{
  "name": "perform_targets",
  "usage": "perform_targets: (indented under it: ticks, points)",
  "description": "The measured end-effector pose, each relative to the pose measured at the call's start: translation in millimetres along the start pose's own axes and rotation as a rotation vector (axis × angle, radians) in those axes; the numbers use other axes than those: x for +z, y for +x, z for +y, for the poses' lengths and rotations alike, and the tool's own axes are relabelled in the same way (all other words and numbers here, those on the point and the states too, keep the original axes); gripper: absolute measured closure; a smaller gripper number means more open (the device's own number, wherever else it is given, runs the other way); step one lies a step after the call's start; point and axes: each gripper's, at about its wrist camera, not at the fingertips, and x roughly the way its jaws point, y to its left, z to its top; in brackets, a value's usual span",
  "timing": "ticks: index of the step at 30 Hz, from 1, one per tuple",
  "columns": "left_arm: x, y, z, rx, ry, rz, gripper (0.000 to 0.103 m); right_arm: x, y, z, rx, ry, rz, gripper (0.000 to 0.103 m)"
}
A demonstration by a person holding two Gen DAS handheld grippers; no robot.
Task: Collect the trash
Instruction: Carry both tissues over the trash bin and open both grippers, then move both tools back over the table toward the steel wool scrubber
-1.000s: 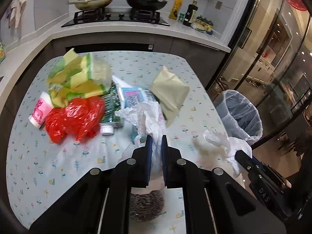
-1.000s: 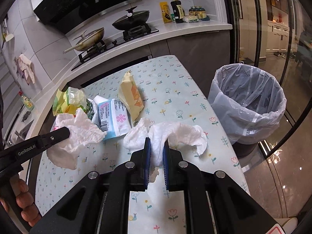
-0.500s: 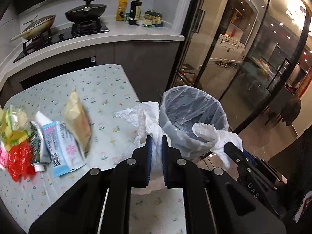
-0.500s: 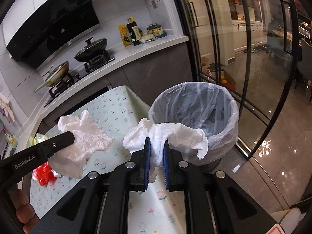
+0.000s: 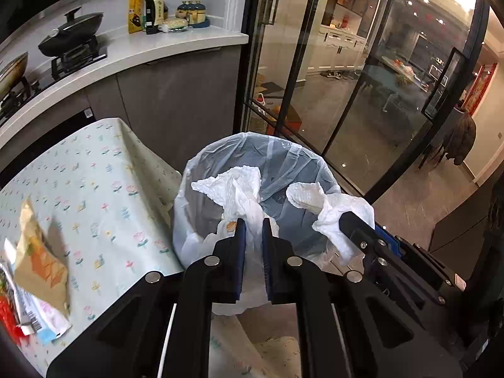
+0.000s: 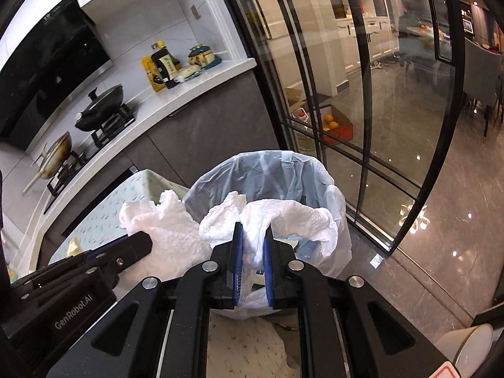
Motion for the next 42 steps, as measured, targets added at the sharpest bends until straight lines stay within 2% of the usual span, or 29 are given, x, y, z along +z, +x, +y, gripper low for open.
perform_targets:
  ticks: [9, 11, 12, 13, 14, 16, 18, 19, 23, 27, 32, 36, 42]
  points:
    - [13.0, 38.5, -2.7, 0.007, 0.007, 0.051, 0.092, 10.6, 35.6, -13.6, 0.007, 0.024, 0.044, 0.091]
    - [14.7, 42.8, -1.0, 0.004, 0.002, 0.06, 0.091, 10.7, 40.4, -13.3, 0.011, 0.024, 0.05, 0.087]
    - [15.6, 44.8, 0.4, 0.005, 0.003, 0.065, 0.086, 10.6, 41.5, -13.0, 0.011, 0.027, 0.048, 0.086]
    - [16.3, 45.7, 1.2, 0.005, 0.003, 0.068, 0.073, 10.5, 41.5, -12.7, 0.012, 0.029, 0.047, 0.085]
    - [16.6, 45.7, 2.1, 0.004, 0.001, 0.067, 0.068, 10.6, 41.3, -12.5, 0.011, 0.03, 0.045, 0.083]
    - [17.4, 42.8, 5.7, 0.022, -0.014, 0.049, 0.049, 10.6, 38.4, -13.4, 0.002, 0.036, 0.031, 0.079]
    - [19.3, 40.6, 10.9, 0.014, -0.032, 0.042, 0.043, 12.8, 36.0, -15.7, 0.007, 0.049, 0.024, 0.072]
    - [20.3, 39.1, 13.6, 0.009, -0.042, 0.04, 0.042, 13.7, 33.2, -16.2, 0.005, 0.053, 0.016, 0.069]
    - [21.6, 25.7, 17.5, 0.014, -0.056, 0.012, 0.042, 15.4, 20.6, -12.8, 0.006, 0.047, -0.008, 0.067]
    - [21.9, 10.0, 21.8, 0.021, -0.068, -0.012, 0.042, 12.4, 5.7, -4.4, 0.005, 0.029, -0.025, 0.061]
    - [14.3, -17.8, 28.3, 0.05, -0.079, -0.05, 0.041, 6.4, -14.7, 8.1, 0.015, 0.003, -0.034, 0.058]
    - [4.9, -42.6, 38.2, 0.068, -0.105, -0.077, 0.036, -1.7, -32.0, 18.5, 0.029, -0.012, -0.038, 0.057]
    - [-13.6, -78.5, 54.0, 0.108, -0.13, -0.113, 0.035, -17.8, -54.3, 36.8, 0.049, -0.05, -0.042, 0.056]
